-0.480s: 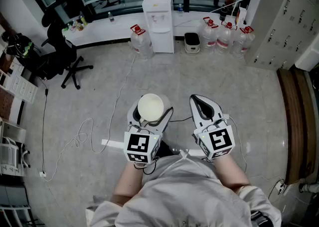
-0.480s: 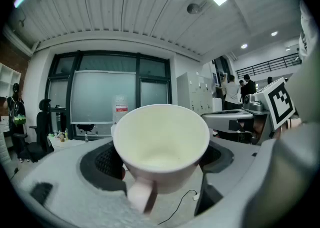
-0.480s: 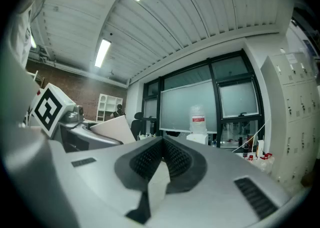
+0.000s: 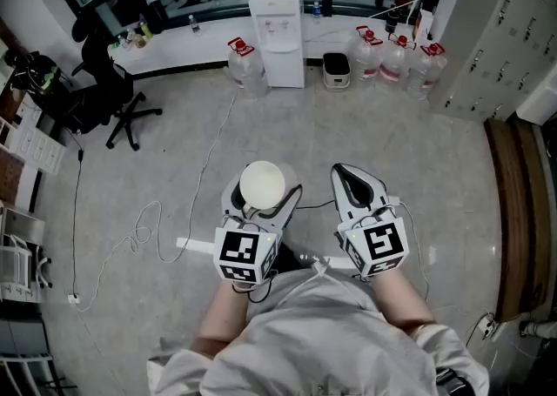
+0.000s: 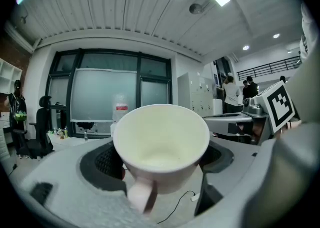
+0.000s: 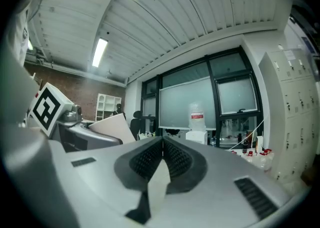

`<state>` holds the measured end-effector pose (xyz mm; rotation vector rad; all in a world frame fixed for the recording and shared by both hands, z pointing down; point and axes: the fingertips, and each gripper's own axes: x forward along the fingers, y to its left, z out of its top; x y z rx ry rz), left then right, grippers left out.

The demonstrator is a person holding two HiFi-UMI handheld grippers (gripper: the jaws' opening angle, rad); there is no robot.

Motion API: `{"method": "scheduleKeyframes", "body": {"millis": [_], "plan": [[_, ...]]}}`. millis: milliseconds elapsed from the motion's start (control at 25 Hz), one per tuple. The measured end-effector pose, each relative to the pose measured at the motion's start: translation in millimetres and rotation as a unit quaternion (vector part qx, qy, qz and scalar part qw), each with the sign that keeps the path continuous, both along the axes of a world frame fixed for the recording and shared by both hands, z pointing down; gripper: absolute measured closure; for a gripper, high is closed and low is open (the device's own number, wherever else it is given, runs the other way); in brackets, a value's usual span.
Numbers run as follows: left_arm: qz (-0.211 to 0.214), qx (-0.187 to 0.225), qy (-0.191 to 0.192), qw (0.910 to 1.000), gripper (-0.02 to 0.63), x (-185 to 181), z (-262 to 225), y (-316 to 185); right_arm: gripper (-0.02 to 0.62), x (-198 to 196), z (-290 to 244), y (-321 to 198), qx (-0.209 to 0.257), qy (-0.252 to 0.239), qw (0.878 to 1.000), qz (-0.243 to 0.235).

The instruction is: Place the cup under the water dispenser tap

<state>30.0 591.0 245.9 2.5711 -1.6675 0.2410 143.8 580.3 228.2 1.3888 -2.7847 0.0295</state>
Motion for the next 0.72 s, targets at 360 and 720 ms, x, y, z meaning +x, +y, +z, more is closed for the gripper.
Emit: {"method": "scheduleKeyframes", "body": {"millis": [360,720], "plan": [[-0.018,-0.007,0.002,0.9998,0.170,-11,12,-16,0.566,-2,16,-26,-0.026,-0.029,0.999,-0.008],[-0.008,-0.006,0.006,0.9999,0.170,-43,20,-92,0.566,-37,29,-94,-0.020,0.001,1.000,-0.003]]}}
